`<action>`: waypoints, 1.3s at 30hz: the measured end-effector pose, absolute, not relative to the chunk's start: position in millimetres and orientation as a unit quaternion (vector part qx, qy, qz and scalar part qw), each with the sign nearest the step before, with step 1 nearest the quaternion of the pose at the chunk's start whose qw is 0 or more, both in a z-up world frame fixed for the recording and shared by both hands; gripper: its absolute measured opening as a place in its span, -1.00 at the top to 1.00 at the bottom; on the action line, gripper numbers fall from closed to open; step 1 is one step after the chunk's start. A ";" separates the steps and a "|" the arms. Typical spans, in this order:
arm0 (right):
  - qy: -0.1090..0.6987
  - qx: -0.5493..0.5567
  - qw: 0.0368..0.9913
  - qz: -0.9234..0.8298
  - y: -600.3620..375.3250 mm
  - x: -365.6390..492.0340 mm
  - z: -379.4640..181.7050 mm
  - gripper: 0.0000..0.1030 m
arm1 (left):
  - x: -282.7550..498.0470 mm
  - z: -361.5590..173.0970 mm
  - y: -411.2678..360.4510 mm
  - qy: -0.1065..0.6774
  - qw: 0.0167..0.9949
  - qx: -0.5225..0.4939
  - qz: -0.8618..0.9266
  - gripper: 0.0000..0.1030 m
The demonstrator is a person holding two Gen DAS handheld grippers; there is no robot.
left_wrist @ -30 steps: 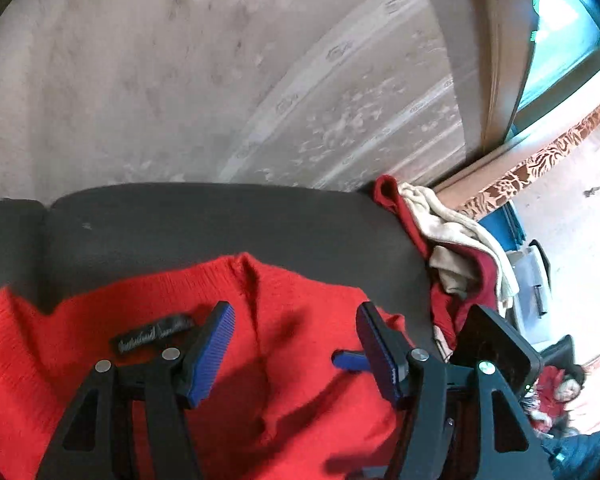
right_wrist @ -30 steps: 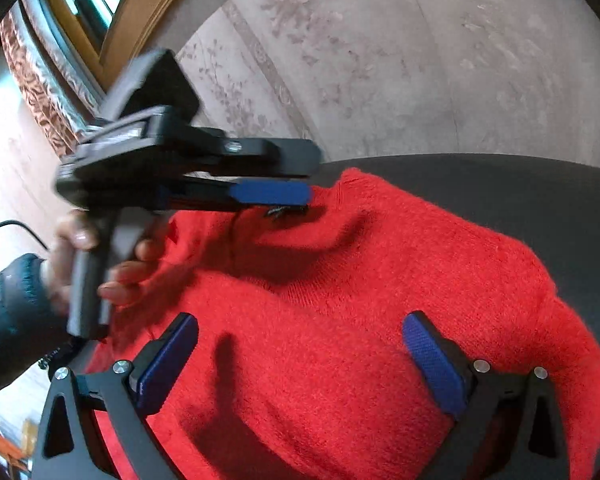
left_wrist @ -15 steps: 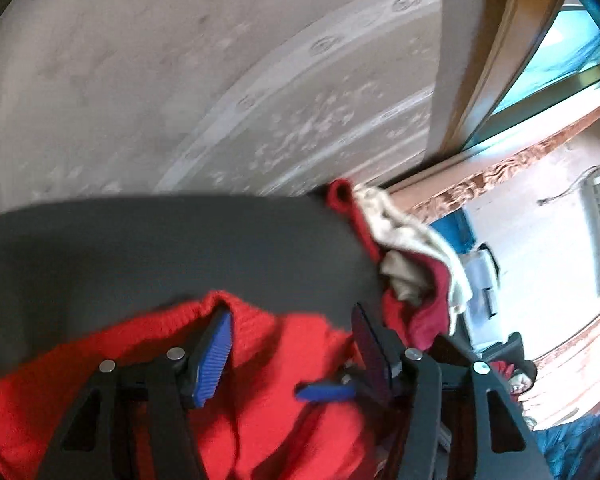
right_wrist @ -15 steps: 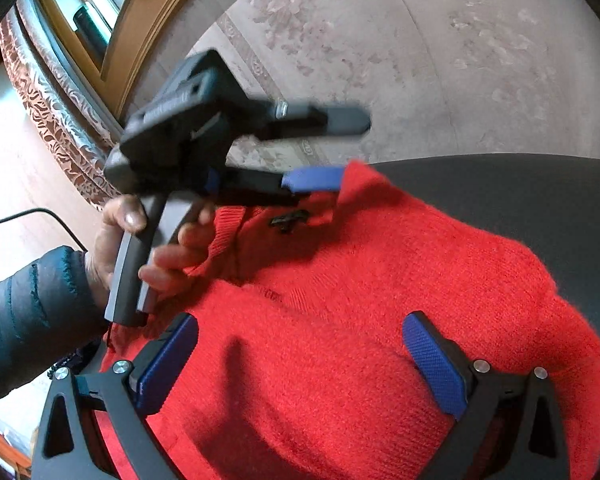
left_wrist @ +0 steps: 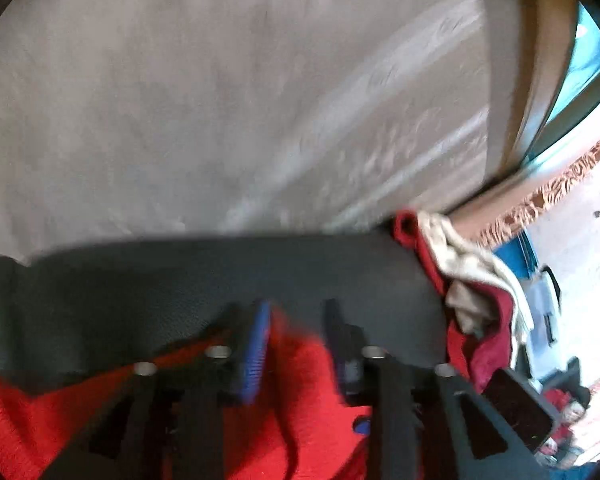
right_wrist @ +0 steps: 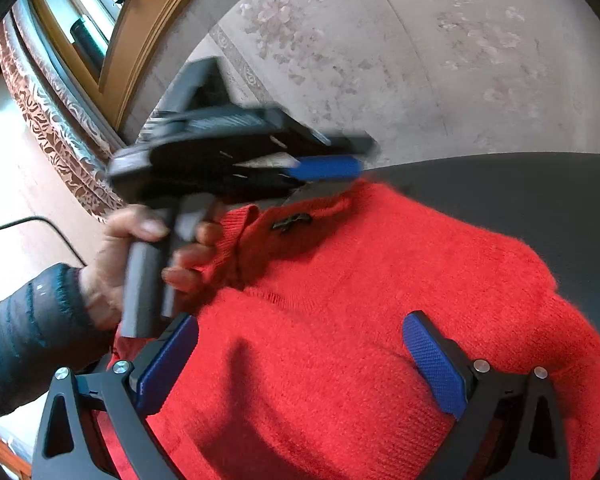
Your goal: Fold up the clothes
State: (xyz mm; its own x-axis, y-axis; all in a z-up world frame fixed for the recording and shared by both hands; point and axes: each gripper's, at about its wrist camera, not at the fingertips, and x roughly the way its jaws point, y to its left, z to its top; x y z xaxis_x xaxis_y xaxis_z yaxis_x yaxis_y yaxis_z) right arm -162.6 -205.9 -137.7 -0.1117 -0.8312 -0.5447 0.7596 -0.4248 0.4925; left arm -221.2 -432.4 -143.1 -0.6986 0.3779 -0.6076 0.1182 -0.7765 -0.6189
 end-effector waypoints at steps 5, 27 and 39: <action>-0.048 0.400 0.534 -0.743 -204.5 -163.8 -137.0 -1.00 | -145.3 -117.4 -451.1 -0.350 0.006 -0.344 0.871 0.05; -0.060 0.472 0.519 -0.710 -102.9 -113.8 -86.9 -1.00 | 254.5 -100.0 -333.4 -0.372 -0.164 -0.309 0.860 -0.07; -0.185 0.559 0.517 -0.621 66.7 10.1 -144.3 -1.00 | 270.7 -118.8 -280.0 -0.322 -0.139 -0.367 0.861 -0.09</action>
